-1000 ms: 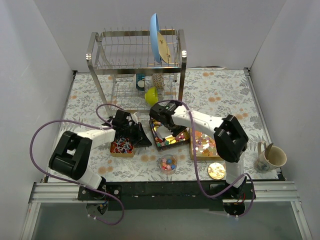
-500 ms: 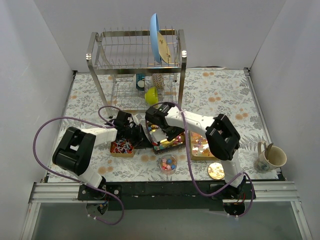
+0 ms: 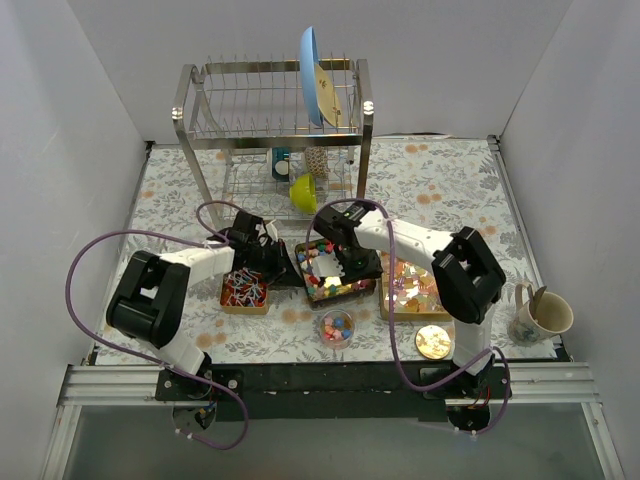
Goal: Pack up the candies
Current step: Scoop the fake candies from the storage box.
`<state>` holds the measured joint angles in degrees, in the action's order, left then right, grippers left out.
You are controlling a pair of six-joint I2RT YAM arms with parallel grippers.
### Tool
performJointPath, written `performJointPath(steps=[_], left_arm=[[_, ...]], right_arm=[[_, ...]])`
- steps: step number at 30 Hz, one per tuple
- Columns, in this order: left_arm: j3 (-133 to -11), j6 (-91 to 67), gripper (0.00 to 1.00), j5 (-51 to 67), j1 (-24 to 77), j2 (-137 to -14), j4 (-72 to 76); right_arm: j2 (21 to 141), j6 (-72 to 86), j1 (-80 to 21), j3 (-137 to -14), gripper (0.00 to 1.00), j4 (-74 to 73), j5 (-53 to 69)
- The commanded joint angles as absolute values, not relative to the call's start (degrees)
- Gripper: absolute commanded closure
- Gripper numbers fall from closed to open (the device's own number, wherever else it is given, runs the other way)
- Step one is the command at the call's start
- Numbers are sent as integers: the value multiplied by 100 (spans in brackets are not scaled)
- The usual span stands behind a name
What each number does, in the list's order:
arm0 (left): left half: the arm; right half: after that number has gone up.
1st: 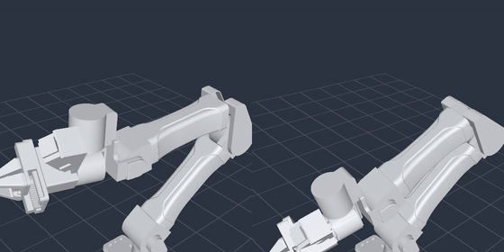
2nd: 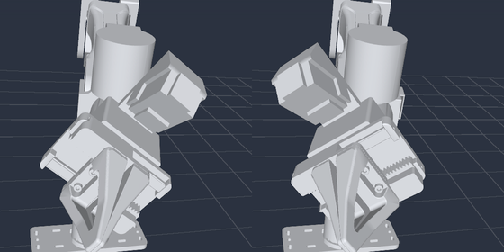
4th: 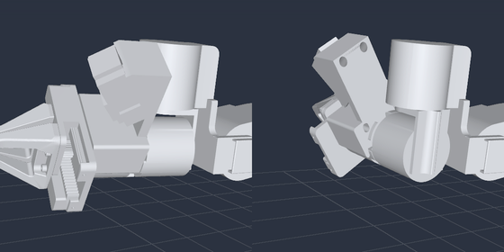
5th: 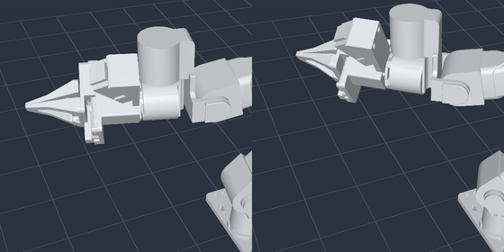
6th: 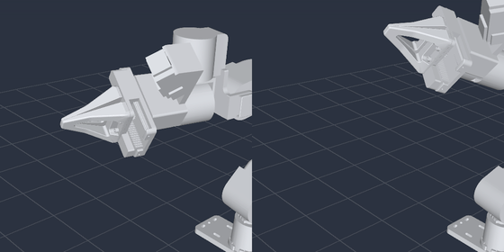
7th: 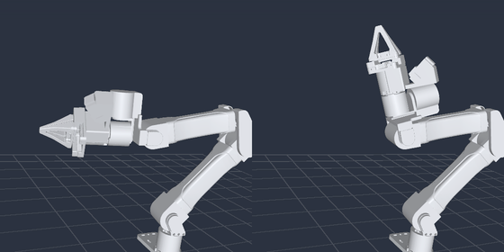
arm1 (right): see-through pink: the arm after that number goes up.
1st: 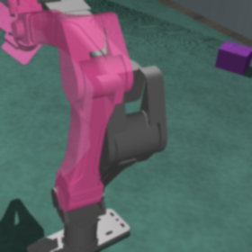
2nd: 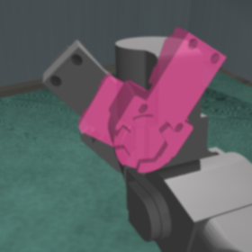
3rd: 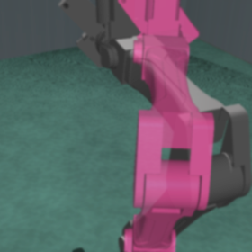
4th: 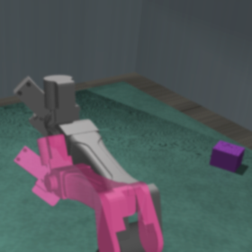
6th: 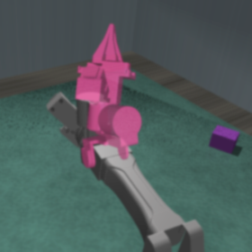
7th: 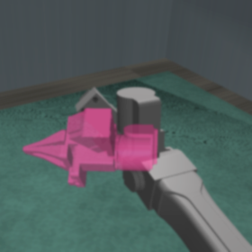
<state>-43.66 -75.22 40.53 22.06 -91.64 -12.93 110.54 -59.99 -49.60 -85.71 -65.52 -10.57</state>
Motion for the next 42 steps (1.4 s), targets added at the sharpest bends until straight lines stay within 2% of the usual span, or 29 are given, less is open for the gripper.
performJointPath(steps=[1,9,12,15,16,20,22,24,27,32,37,42], left_arm=[[-4904,-7111,100,4192,1969,-9035,-1782],[-5703,-6014,100,4394,1468,-8781,-3128],[-5888,-5793,95,4579,1450,-8631,-3541],[-5871,-5634,83,4641,1441,-8342,-3753],[-5836,-5564,74,4675,1450,-8245,-3796],[-5827,-5213,53,4808,1441,-7876,-3981],[-5783,-5054,47,4764,1441,-7665,-4060],[-5679,-5036,36,4440,1441,-7481,-4061],[-5529,-4826,30,4202,1406,-7287,-4052],[-5519,-4360,27,3377,1292,-7075,-4139],[-5458,-4166,25,2471,1195,-6970,-3973],[-5458,-4157,25,2268,1029,-6917,-3841]], right_arm=[[10522,-6116,-4913,-8078,99,-5933,-106],[10002,-6354,-4422,-7488,99,-5599,316],[9879,-6363,-4324,-7366,99,-5493,492],[9721,-6363,-4228,-7216,99,-5318,553],[9669,-6363,-4210,-7181,99,-5291,554],[9370,-6328,-4122,-7216,99,-5282,545],[9168,-6363,-4113,-7277,99,-5492,449],[8914,-6346,-4113,-7400,99,-5746,413],[8589,-6460,-4148,-7409,99,-6063,247],[8104,-6723,-4385,-7120,99,-6688,-403],[8112,-6215,-5246,-7268,99,-7478,-1221],[8077,-6091,-5967,-7163,99,-7506,-2370]])
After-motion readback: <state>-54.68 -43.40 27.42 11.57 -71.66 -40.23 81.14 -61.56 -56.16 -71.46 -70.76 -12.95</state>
